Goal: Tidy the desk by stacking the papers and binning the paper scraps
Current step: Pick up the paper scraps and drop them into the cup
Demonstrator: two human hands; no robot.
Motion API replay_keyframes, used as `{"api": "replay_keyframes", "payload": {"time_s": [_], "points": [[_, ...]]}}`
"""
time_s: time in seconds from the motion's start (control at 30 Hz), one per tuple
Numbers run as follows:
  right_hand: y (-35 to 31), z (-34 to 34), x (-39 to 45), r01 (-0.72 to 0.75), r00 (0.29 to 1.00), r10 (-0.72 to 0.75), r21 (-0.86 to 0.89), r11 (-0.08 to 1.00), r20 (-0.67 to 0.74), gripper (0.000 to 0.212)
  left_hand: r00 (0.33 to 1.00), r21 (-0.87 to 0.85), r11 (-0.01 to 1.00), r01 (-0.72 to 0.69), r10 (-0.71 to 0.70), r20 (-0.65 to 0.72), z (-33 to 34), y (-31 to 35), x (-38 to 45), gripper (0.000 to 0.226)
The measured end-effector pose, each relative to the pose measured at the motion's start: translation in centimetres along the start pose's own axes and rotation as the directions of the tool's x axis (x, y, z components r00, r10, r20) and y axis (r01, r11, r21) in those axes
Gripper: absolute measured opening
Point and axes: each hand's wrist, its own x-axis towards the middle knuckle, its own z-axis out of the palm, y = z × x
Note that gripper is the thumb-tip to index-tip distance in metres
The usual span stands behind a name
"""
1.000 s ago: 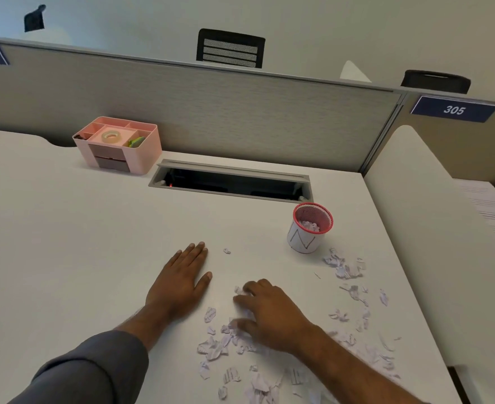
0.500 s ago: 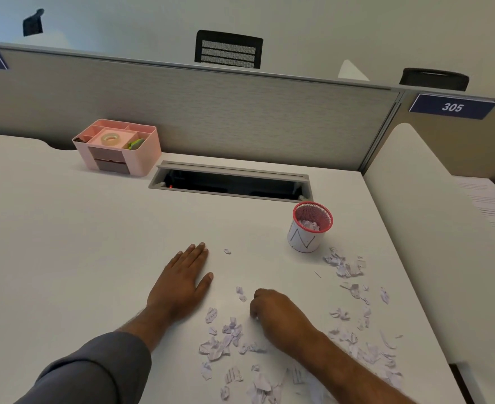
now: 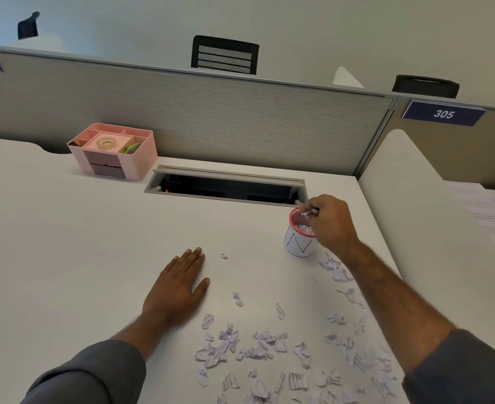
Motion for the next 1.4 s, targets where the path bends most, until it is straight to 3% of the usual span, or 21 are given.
{"api": "replay_keyframes", "payload": {"time_s": [0.13,0.23,0.43,0.57,0.73,0.8,0.93,1.1,1.17,1.33,1.4], "points": [[0.4,0.2,0.9,-0.057,0.990,0.066,-0.073,0.996,0.124,0.041,1.000,-0.004,1.000,-0.001,0.001,0.000,-0.1,0.0,0.0,0.068],[0.7,0.5,0.8,-0.063,0.991,0.067,-0.043,0.997,0.116,0.049,1.000,0.000,1.000,0.000,0.000,-0.001,0.0,0.0,0.0,0.068],[0.0,0.5,-1.4,0.065,0.998,-0.064,-0.059,0.996,0.021,0.021,1.000,0.000,1.000,0.002,-0.002,0.003,-0.1,0.0,0.2,0.067],[0.0,2.0,-5.3,0.094,0.947,-0.092,0.007,0.996,0.307,0.020,1.000,-0.005,1.000,0.005,-0.005,0.009,-0.2,0.1,0.0,0.064],[1.5,4.9,-10.6,0.266,0.751,-0.131,-0.115,0.957,0.647,0.036,1.000,0.000,1.000,0.006,-0.006,0.022,-0.4,0.2,0.0,0.070],[1.4,5.8,-12.6,0.296,0.706,-0.168,-0.072,0.952,0.688,0.037,1.000,0.002,1.000,0.006,-0.006,0.026,-0.4,0.2,0.0,0.075],[1.0,6.2,-14.7,0.249,0.696,-0.189,0.015,0.968,0.692,0.039,1.000,-0.003,1.000,0.008,-0.008,0.021,-0.5,0.4,0.1,0.078],[0.6,6.1,-16.2,0.286,0.694,-0.118,-0.122,0.950,0.710,0.074,0.999,0.005,1.000,0.013,-0.013,0.033,-0.6,0.5,0.1,0.079],[0.0,6.7,-17.2,0.265,0.723,-0.120,-0.113,0.958,0.680,0.065,0.999,0.007,1.000,0.013,-0.013,0.036,-0.6,0.5,0.1,0.079],[-0.7,8.0,-18.4,0.284,0.782,-0.207,-0.039,0.958,0.588,0.011,0.999,0.009,1.000,0.010,-0.011,0.032,-0.6,0.5,0.0,0.078],[-0.6,8.3,-18.2,0.301,0.786,-0.213,-0.058,0.952,0.580,0.016,1.000,0.007,1.000,0.008,-0.008,0.029,-0.6,0.5,-0.1,0.078]]}}
